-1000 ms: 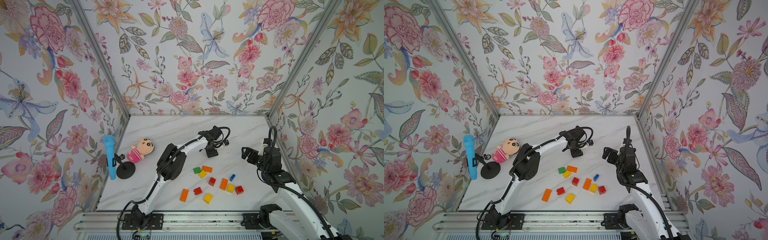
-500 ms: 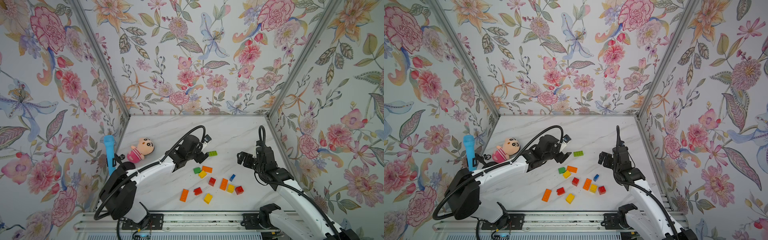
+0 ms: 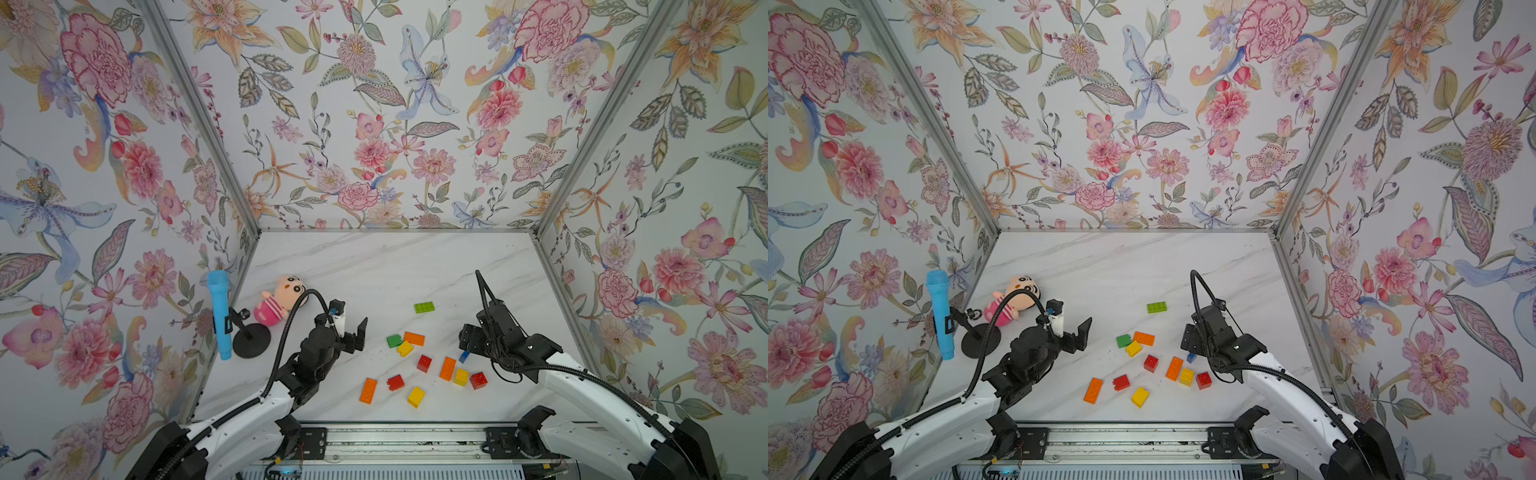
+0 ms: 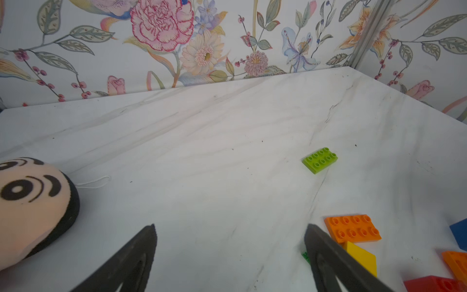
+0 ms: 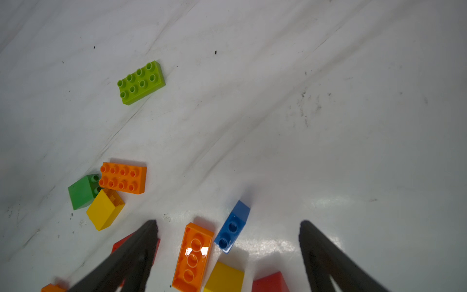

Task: Assemble the letter p with lego
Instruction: Pick up the lego brick from the center of the board.

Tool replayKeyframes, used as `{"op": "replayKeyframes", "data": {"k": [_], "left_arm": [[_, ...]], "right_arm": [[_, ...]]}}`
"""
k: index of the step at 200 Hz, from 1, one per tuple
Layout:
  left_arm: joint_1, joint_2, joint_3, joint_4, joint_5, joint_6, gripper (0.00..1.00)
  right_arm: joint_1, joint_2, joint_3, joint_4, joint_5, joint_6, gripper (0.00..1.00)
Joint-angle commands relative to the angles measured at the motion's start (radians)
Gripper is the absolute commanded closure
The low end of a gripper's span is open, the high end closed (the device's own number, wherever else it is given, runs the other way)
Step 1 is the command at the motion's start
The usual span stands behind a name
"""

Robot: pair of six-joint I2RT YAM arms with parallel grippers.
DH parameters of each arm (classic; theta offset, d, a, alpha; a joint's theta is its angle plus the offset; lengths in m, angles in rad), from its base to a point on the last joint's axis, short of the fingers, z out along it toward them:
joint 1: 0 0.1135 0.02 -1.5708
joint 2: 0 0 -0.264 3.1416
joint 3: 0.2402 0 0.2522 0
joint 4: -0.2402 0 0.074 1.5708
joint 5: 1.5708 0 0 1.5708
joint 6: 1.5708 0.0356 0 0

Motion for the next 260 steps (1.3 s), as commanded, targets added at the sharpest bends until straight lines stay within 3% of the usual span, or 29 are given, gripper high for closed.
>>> {"op": "replayKeyframes", "data": {"k": [1,42,98,205,260], "left_arm": [[0.017,-0.071,-0.05,0.067,-0.07,0.006,0.03],[0.024,-0.161,-0.145,0.119,-0.097,0.028,0.01],[0.025,-0.168,-0.16,0.141,-0.08,0.032,0.01],[0.026,-0.175,-0.172,0.157,-0.079,0.028,0.01],[0.025,-0.182,-0.176,0.157,-0.094,0.031,0.01]], "right_arm": [[0.015,0.029,-0.023,-0.02,0.045,0.099,0.14],[0.029,0.101,-0.033,0.014,0.022,0.135,0.22],[0.077,0.177,-0.03,0.033,0.032,0.186,0.27],[0.096,0.243,-0.033,0.051,0.059,0.165,0.62],[0.099,0.246,-0.03,0.041,0.074,0.132,0.74]]}}
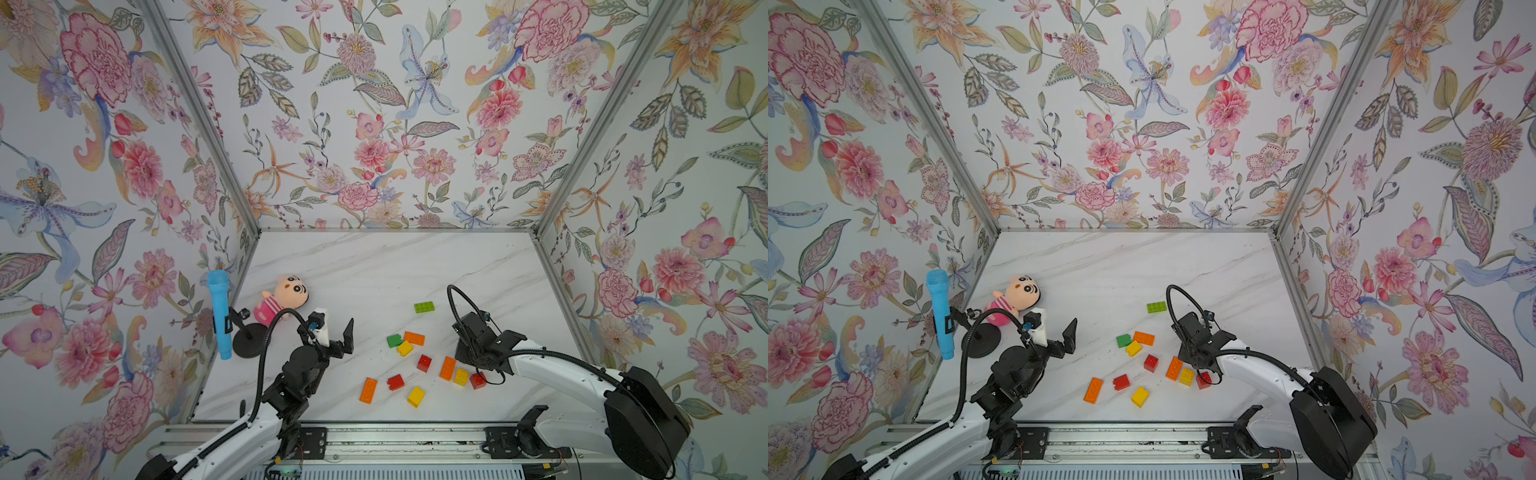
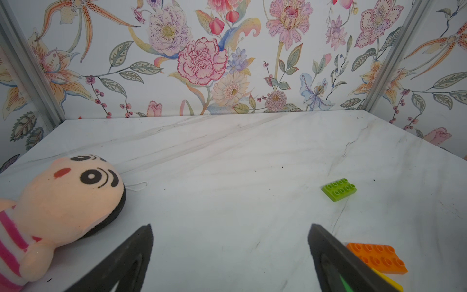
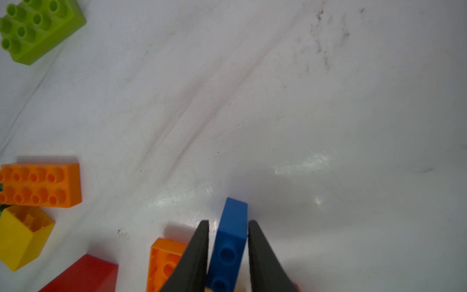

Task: Assemble the letter p with lego
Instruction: Pick up the lego brick from the center of the board.

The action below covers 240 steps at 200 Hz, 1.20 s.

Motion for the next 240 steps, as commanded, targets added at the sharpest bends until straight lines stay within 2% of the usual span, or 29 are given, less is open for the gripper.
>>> {"op": "replayKeyframes", "data": {"k": [1,35,89,148,180,191,211,240], "left_arm": [[0.007,-0.011,-0.019,0.024,-0.023,0.015,0.01],[0.009,-0.014,-0.02,0.026,-0.026,0.017,0.01],[0.009,-0.008,-0.023,0.033,-0.031,0.015,0.01],[0.009,-0.005,-0.023,0.035,-0.025,0.012,0.01],[0.01,0.044,-0.022,0.063,-0.018,0.013,0.01],[0.01,0.086,-0.003,0.059,-0.002,0.01,0.01],[0.011,0.156,0.032,0.047,0.042,0.008,0.01],[0.01,0.213,0.042,0.075,0.075,-0.028,0.01]], "right_arm": [[0.008,0.008,-0.005,-0.013,0.028,-0.01,0.74],[0.01,0.011,-0.003,-0.024,0.03,-0.02,0.78],[0.027,0.022,0.003,-0.047,0.033,-0.021,0.75],[0.041,0.032,0.016,-0.056,0.041,-0.027,0.84],[0.039,0.034,0.029,-0.061,0.049,-0.062,0.95],[0.023,0.039,0.042,-0.06,0.053,-0.106,1.0],[-0.042,0.037,0.104,-0.052,0.052,-0.281,1.0],[-0.184,0.088,0.238,0.004,-0.09,-0.58,1.0]]}}
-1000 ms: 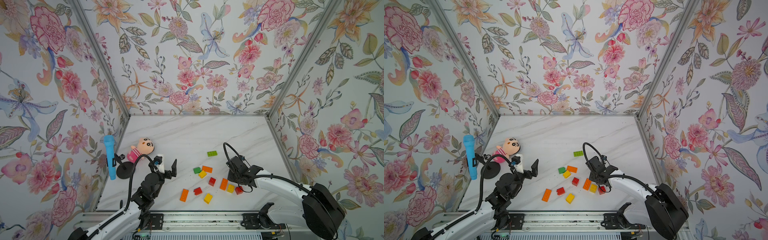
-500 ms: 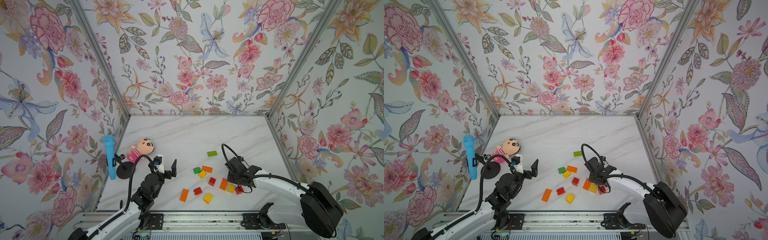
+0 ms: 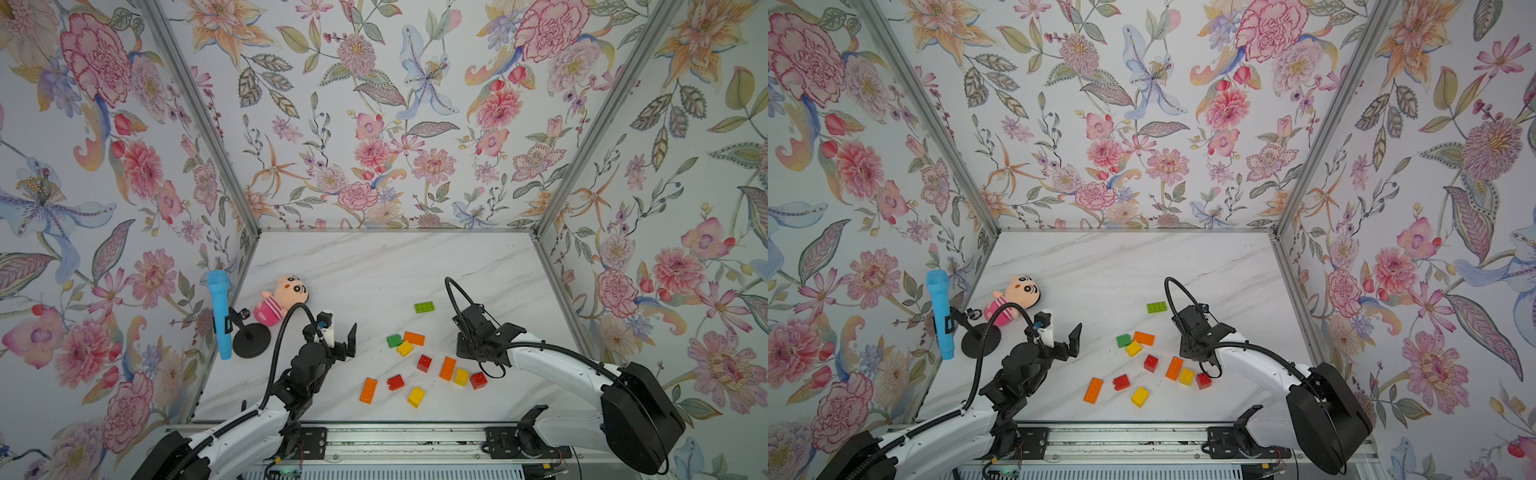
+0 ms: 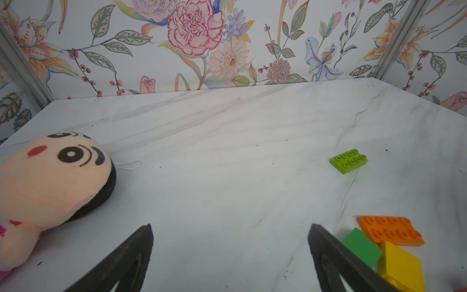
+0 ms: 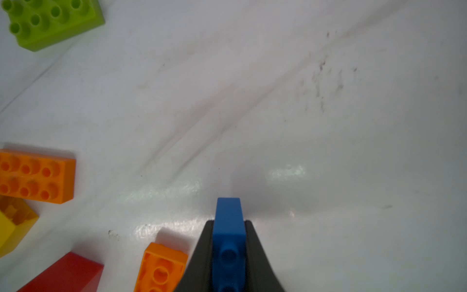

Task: Assemble the letter p with lego
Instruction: Pick up the lego brick from the center of the board, then assemble the lego brick with the lego brick.

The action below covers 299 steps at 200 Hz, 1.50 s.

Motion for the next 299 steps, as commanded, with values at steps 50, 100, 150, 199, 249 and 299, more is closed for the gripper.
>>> {"op": "replayKeyframes", "data": {"k": [50,100,150,199,249,299], "left_arm": [[0.006,0.199,0.131,0.102,0.21,-0.204,0.01],[0.002,0.347,0.222,0.101,0.266,-0.265,0.01],[-0.023,0.495,0.321,0.077,0.272,-0.318,0.01],[-0.046,0.581,0.395,0.034,0.286,-0.327,0.01],[-0.047,0.605,0.406,0.05,0.284,-0.336,0.01],[-0.047,0.63,0.407,0.072,0.302,-0.354,0.01]], "right_arm": [[-0.147,0.365,0.429,0.008,-0.244,-0.467,1.0],[-0.118,0.593,0.692,-0.076,-0.262,-0.53,1.0],[-0.085,0.674,0.773,-0.119,-0.245,-0.535,1.0],[-0.085,0.711,0.813,-0.167,-0.241,-0.471,1.0],[-0.072,0.726,0.821,-0.168,-0.227,-0.436,1.0],[-0.058,0.738,0.807,-0.165,-0.188,-0.427,1.0]]}}
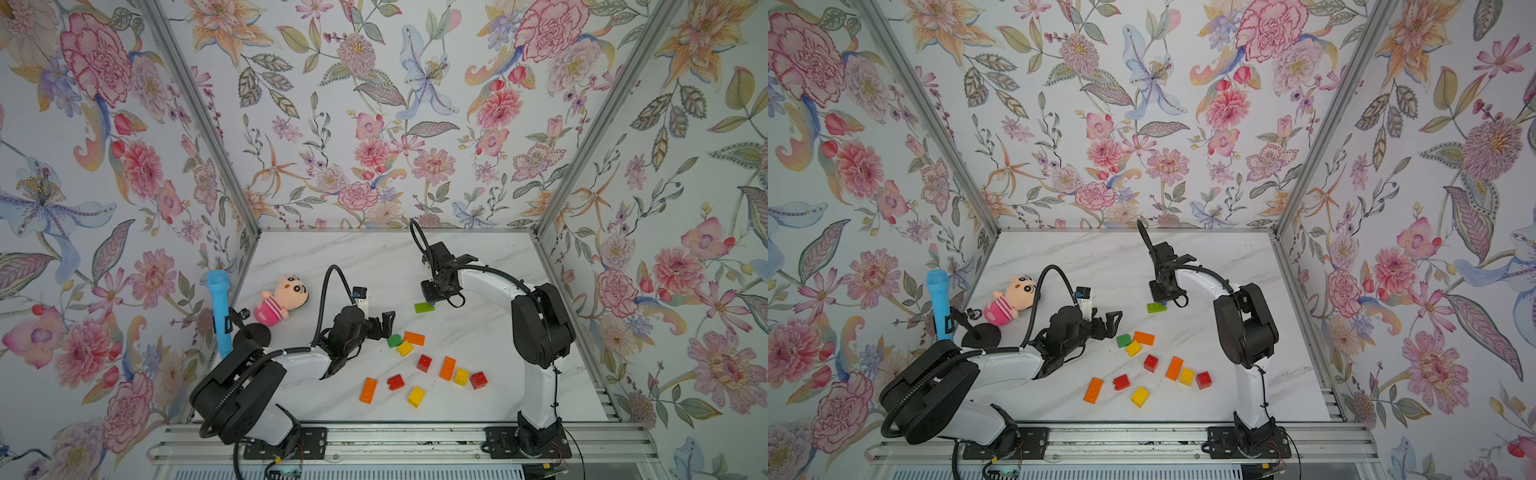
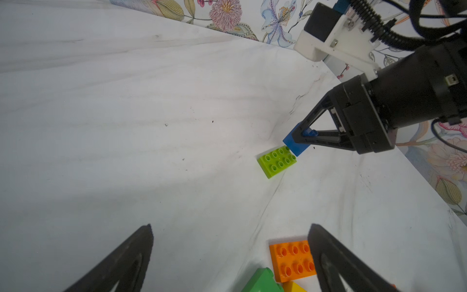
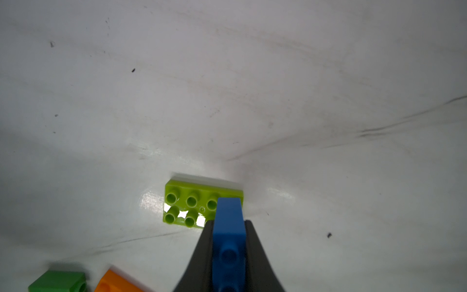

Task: Assemble the letter p with lego
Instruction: Assemble the lego brick with the lego brick.

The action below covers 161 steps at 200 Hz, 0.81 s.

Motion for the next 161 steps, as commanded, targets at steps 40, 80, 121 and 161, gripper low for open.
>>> {"op": "replayKeyframes", "data": {"k": [40,80,121,161], "left_arm": [[-0.008,0.031,0.029,0.028,0.03,-0.025,0.01],[-0.007,0.036,0.03,0.03,0.03,-0.024,0.01],[-0.007,0.038,0.029,0.029,0.03,-0.025,0.01],[-0.007,0.044,0.029,0.029,0.028,-0.023,0.01]], "right_arm": [[0.014,0.034,0.008,-0.019,0.044,0.016,1.0],[0.014,0.032,-0.008,-0.003,0.046,0.019,1.0],[0.019,0.02,-0.04,0.019,0.054,0.044,1.0],[0.021,0.015,-0.076,0.045,0.055,0.067,1.0]]}}
